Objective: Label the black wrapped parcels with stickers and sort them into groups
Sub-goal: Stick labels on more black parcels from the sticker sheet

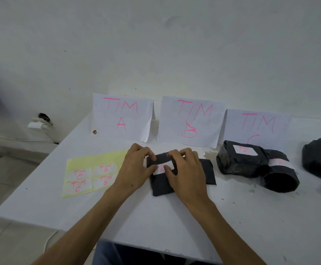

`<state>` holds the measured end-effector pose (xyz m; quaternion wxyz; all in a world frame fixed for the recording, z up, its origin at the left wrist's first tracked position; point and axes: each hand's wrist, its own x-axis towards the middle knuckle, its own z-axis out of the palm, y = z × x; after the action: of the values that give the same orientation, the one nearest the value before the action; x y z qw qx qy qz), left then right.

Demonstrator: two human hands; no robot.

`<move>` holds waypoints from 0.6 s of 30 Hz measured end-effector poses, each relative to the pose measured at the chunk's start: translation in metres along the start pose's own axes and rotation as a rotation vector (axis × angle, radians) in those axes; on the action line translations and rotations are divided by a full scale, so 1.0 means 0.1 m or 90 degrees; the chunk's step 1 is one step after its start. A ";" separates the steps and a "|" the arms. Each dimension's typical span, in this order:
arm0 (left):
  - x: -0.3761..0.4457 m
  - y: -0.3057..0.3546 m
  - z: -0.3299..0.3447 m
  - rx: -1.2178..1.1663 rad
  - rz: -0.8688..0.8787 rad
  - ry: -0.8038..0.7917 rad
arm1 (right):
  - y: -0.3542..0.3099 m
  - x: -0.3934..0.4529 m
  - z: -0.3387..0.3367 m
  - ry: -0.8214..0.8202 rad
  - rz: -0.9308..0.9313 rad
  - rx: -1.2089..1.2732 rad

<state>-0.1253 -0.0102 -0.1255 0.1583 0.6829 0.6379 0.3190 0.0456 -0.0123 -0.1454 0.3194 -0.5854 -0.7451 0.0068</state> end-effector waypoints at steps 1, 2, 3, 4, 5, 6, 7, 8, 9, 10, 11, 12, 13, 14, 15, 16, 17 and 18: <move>-0.02 -0.01 0.00 0.023 0.025 0.008 | 0.03 -0.01 0.00 0.007 -0.014 -0.002; -0.04 -0.01 -0.01 0.052 0.053 0.011 | 0.06 -0.02 0.00 0.017 -0.036 -0.011; -0.07 -0.03 -0.01 0.082 0.083 0.013 | 0.09 -0.04 0.00 0.026 -0.057 -0.021; -0.11 -0.05 0.00 0.109 0.113 0.016 | 0.13 -0.07 0.00 0.033 -0.070 -0.025; -0.14 -0.08 0.01 0.133 0.138 0.021 | 0.16 -0.09 -0.01 0.038 -0.077 -0.024; -0.18 -0.11 0.01 0.157 0.159 0.031 | 0.20 -0.12 -0.02 0.043 -0.082 -0.021; -0.23 -0.13 0.01 0.186 0.177 0.044 | 0.24 -0.14 -0.03 0.049 -0.089 -0.018; -0.27 -0.14 0.01 0.219 0.190 0.055 | 0.28 -0.16 -0.05 0.057 -0.099 -0.017; -0.32 -0.14 0.02 0.250 0.195 0.061 | 0.31 -0.18 -0.07 0.063 -0.113 -0.019; -0.36 -0.11 0.03 0.274 0.190 0.060 | 0.34 -0.20 -0.09 0.069 -0.130 -0.023; -0.41 -0.07 0.05 0.289 0.179 0.053 | 0.37 -0.22 -0.10 0.073 -0.146 -0.030; -0.44 -0.04 0.08 0.300 0.166 0.044 | 0.39 -0.24 -0.12 0.073 -0.161 -0.037; -0.48 -0.01 0.13 0.303 0.155 0.036 | 0.42 -0.26 -0.13 0.067 -0.170 -0.045; -0.51 0.01 0.16 0.297 0.152 0.025 | 0.43 -0.27 -0.14 0.057 -0.173 -0.048; -0.54 0.02 0.20 0.285 0.161 0.011 | 0.45 -0.28 -0.15 0.042 -0.173 -0.048; -0.56 0.02 0.24 0.272 0.181 -0.011 | 0.46 -0.30 -0.17 0.029 -0.171 -0.044; -0.58 0.03 0.28 0.262 0.201 -0.038 | 0.48 -0.31 -0.19 0.018 -0.171 -0.038; -0.60 0.03 0.31 0.263 0.213 -0.069 | 0.50 -0.32 -0.22 0.008 -0.173 -0.029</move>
<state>-0.1022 -0.0633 -0.1604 -0.0055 0.8129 0.5581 0.1668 0.1037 -0.0326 -0.1619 0.3083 -0.4863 -0.8156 -0.0573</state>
